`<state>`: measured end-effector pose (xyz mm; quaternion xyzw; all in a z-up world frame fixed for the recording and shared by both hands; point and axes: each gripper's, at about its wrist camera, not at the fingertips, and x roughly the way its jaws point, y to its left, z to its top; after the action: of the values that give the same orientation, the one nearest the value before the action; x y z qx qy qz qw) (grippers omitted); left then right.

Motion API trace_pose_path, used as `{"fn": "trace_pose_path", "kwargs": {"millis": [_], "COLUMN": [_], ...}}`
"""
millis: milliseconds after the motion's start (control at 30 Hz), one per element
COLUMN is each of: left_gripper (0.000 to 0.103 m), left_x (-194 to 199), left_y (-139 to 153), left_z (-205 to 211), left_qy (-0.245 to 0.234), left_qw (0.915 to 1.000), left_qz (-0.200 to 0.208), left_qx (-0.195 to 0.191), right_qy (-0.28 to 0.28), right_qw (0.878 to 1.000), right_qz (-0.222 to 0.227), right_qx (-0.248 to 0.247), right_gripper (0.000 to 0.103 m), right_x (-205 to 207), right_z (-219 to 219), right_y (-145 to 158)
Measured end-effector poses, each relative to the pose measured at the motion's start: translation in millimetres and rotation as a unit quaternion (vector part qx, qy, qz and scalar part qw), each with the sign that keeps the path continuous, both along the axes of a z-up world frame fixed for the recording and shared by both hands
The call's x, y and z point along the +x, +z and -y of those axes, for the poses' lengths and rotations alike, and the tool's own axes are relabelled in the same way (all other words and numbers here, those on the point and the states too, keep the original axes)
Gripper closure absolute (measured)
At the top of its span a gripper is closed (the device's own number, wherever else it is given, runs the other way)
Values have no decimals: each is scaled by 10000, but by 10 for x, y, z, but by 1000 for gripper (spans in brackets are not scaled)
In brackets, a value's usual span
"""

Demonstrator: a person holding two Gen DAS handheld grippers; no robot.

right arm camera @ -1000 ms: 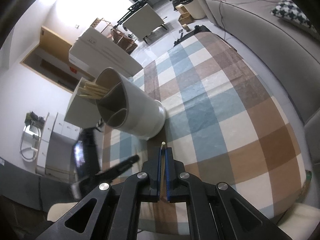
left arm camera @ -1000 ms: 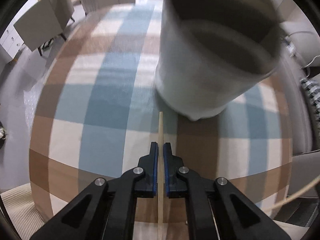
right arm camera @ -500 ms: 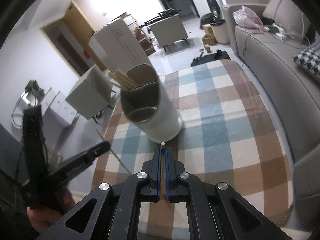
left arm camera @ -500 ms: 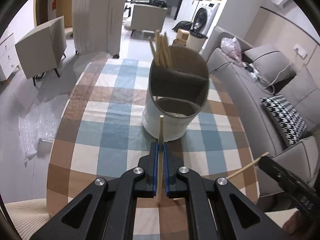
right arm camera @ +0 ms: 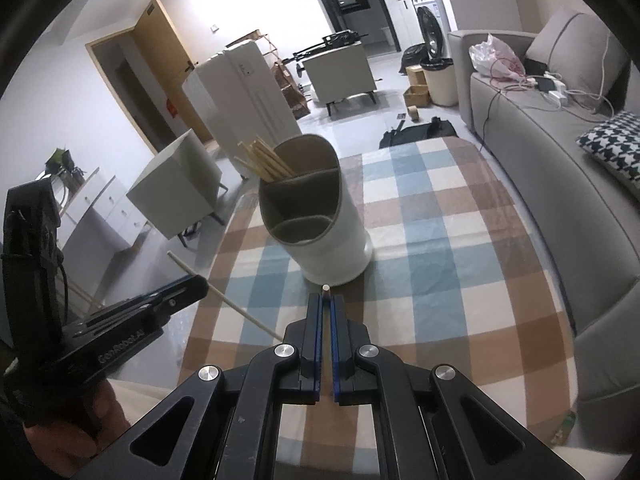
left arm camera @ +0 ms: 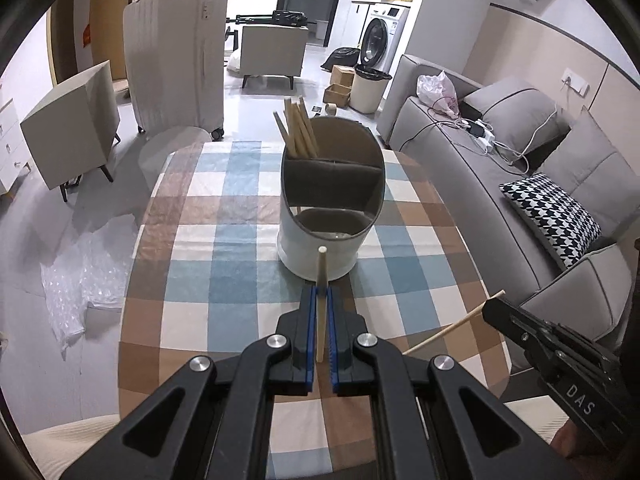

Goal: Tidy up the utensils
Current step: 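Raise both held chopsticks toward the white holder opening, then lower both chopsticks into the white holder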

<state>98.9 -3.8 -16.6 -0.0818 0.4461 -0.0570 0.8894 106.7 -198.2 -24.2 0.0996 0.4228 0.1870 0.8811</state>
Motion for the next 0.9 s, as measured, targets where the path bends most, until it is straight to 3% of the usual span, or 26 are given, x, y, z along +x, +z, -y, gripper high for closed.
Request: {"fn": "trace_pose_path", "kwargs": {"millis": [133,433,733,900], "left_gripper": [102,102,102,102], "left_x": [6,148,601,943], "left_y": [164,804,1275,1297], "left_z": [-36,-107,-218,-257], "left_qy": [2,-95,-29,28], "left_qw": [10000,9987,9946,9938], "left_qz": [15,392,713,772], "left_qx": [-59,-317,-748,-804], "right_qy": [15,152,370,555], "right_qw": [9999,9962,9897,9875], "right_qz": [149,843,1342,1355], "right_qx": [-22,-181,-343,-582], "right_gripper": [100,100,100,100], "right_x": [21,223,840,1244], "right_z": [-2,-29,-231,-394], "right_y": [181,969,1702,1790]}}
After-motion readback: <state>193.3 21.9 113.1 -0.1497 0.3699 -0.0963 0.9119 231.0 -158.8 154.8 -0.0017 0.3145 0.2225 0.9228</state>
